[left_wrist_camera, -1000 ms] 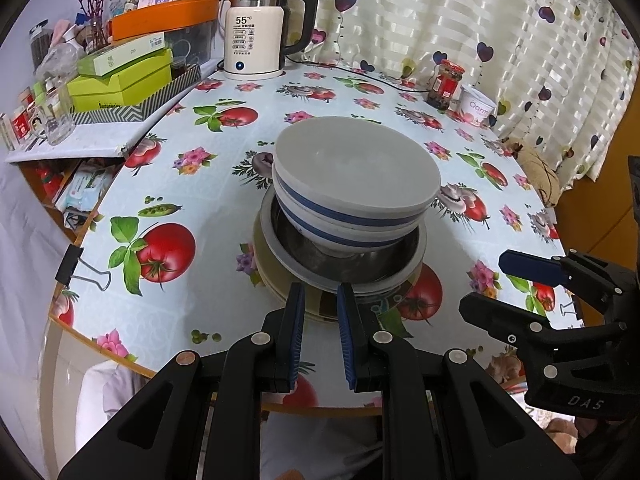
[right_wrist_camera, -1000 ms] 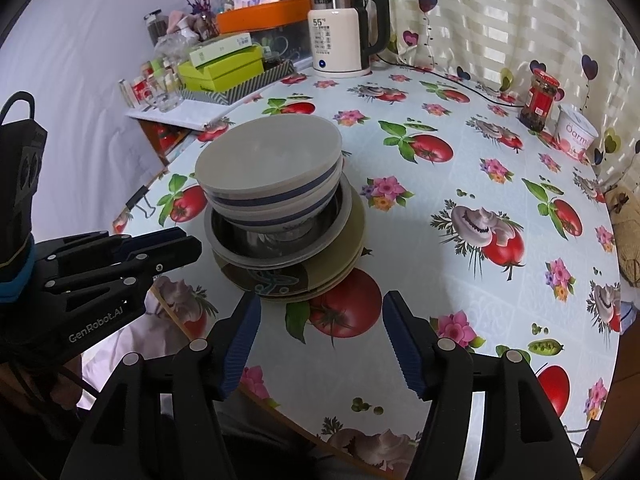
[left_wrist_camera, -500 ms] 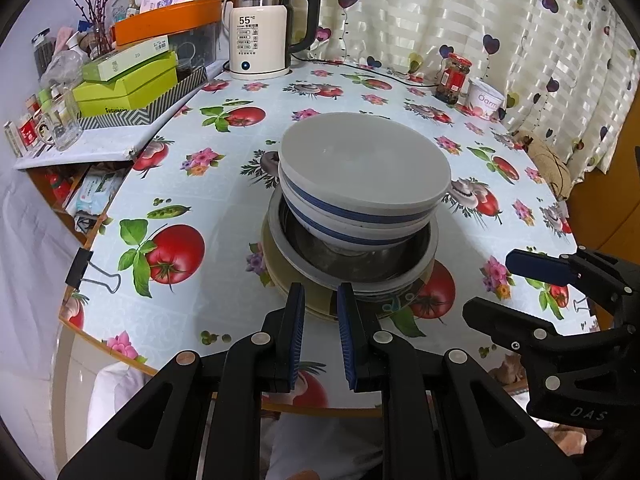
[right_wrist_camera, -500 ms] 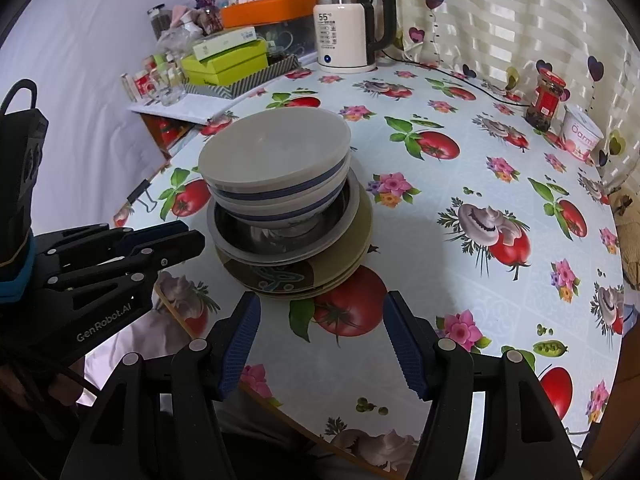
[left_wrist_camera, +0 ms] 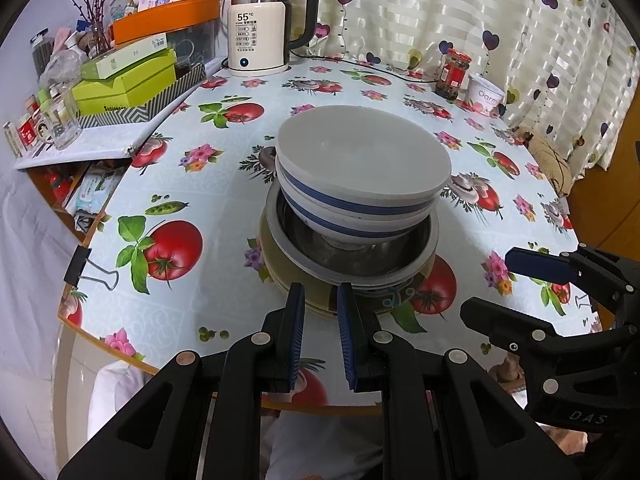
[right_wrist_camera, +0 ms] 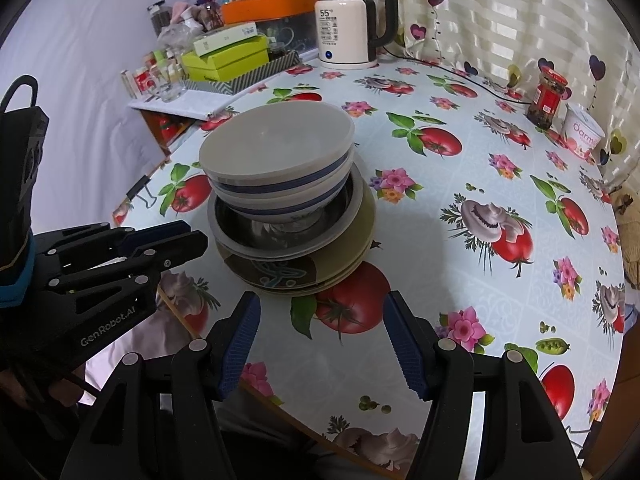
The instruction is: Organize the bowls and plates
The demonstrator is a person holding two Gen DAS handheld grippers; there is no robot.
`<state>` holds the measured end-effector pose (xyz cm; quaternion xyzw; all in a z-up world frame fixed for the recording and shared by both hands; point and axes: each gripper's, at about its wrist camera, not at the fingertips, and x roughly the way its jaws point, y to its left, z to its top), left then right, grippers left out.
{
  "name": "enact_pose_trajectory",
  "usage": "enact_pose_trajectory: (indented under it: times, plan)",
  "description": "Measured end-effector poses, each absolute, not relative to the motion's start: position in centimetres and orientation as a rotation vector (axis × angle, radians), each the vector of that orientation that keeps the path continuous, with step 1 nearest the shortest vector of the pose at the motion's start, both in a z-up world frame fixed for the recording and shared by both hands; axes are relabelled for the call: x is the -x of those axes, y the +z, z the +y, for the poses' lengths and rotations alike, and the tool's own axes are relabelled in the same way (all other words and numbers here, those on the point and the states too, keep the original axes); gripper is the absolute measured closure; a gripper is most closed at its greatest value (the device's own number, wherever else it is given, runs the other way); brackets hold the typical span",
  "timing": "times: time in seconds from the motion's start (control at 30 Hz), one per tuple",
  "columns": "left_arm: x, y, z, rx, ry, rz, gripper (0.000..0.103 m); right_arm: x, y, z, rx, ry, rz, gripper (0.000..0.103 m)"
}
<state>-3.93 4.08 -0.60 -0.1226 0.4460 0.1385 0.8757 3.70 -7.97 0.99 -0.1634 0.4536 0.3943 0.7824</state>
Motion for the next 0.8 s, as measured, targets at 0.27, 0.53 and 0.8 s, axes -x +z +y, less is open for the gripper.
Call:
enact_pose_trajectory:
  times: [0.27,0.53,0.8]
  plan:
    - [3.94,-0.74,3.91,0.248,0.294,0.934,0.086,-3.64,0.97,-7.91,0.354,0.851,0.98,0.039]
    - [3.95,-0.73,3.88,0.247,0.294,0.932,0.086,-3.48,0.8,-7.8,0.357,0.855,0.979,0.039]
    - [3.98,-0.72,3.88,0.247,0.294,0.932,0.086,-3.39,0.76,-7.75,0.357,0.855,0.98,0.039]
